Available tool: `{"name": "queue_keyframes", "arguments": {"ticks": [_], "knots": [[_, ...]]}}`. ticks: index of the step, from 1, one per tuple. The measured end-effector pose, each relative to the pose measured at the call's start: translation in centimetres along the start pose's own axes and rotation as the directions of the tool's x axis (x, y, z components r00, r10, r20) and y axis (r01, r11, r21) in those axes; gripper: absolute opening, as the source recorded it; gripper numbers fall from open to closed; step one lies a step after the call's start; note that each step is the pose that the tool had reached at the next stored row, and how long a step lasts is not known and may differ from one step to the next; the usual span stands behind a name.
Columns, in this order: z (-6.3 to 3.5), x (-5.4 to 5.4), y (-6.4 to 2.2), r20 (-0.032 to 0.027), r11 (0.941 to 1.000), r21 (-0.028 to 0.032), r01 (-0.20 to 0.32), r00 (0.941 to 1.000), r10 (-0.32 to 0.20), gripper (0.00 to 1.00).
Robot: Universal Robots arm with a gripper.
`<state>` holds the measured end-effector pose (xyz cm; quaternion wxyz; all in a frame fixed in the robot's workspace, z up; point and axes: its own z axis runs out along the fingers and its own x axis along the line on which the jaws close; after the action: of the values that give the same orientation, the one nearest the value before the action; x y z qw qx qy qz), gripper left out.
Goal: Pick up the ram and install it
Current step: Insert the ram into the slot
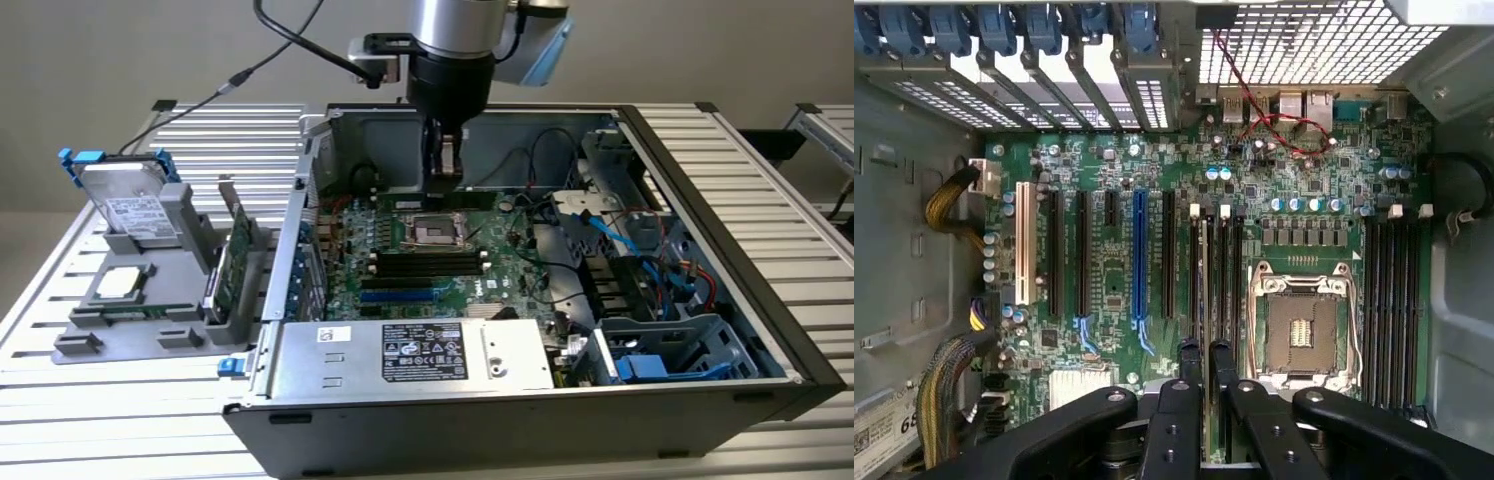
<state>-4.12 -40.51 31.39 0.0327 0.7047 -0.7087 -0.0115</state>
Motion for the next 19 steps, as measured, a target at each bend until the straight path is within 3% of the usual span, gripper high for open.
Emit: {"name": "queue_keyframes", "arguments": {"ticks": [9,15,19], "knots": [[1.65,-0.1,0.12,0.0005,1.0000,-0.0001,-0.006,1.0000,0.006,0.16],[2.73,-0.1,0.07,0.0036,0.9983,-0.0017,-0.058,0.9983,0.058,0.16],[3.45,-0.2,0.01,0.0039,0.9981,-0.0019,-0.062,0.9981,0.062,0.16]]}}
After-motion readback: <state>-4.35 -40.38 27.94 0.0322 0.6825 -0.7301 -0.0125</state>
